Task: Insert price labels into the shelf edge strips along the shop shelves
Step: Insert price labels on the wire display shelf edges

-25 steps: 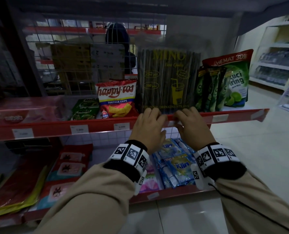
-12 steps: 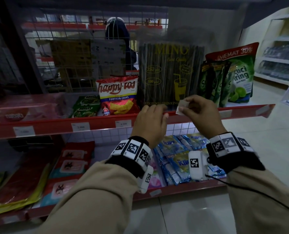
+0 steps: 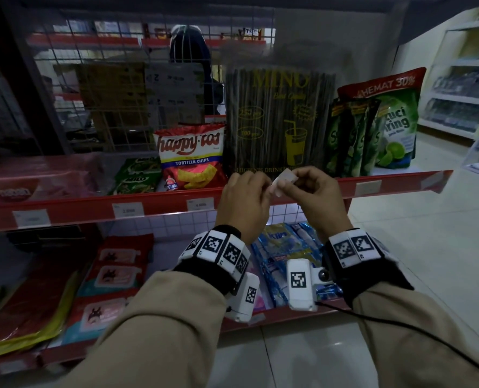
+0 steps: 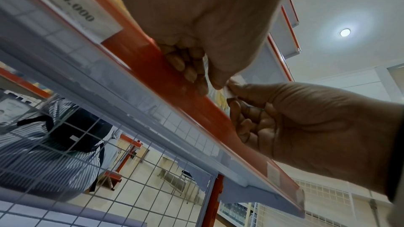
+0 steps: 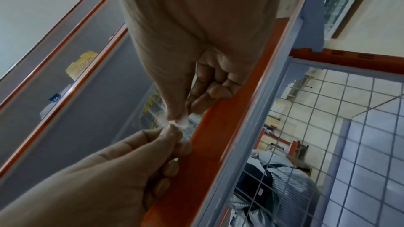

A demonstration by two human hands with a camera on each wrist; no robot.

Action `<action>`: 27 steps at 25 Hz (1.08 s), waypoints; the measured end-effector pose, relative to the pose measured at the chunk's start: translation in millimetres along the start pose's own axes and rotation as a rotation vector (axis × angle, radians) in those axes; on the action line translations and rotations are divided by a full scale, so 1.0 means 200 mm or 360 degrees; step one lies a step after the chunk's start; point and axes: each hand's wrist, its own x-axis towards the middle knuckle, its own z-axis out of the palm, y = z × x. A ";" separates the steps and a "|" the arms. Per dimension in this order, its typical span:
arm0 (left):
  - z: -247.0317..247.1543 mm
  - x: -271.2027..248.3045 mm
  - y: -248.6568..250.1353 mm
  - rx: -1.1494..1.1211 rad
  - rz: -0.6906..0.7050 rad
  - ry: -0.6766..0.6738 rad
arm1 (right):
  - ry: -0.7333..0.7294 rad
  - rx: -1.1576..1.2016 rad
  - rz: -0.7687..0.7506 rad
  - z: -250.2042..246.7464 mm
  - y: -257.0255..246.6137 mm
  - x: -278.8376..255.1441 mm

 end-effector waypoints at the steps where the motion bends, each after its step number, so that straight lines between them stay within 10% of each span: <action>1: 0.00 0.00 0.00 0.0016 0.0000 -0.0006 | -0.0027 -0.0048 0.0008 -0.03 -0.01 0.01; 12: -0.03 0.02 0.02 0.0365 0.0146 -0.0172 | -0.0456 -0.1444 -0.0590 -0.14 -0.13 0.11; 17: -0.03 0.00 0.03 0.0105 0.0049 -0.0107 | -0.0135 -0.1111 -0.0493 -0.17 -0.11 0.14; 27: 0.02 0.01 0.04 0.0348 0.0032 -0.0077 | -0.0397 -0.1264 -0.0458 -0.18 -0.04 0.11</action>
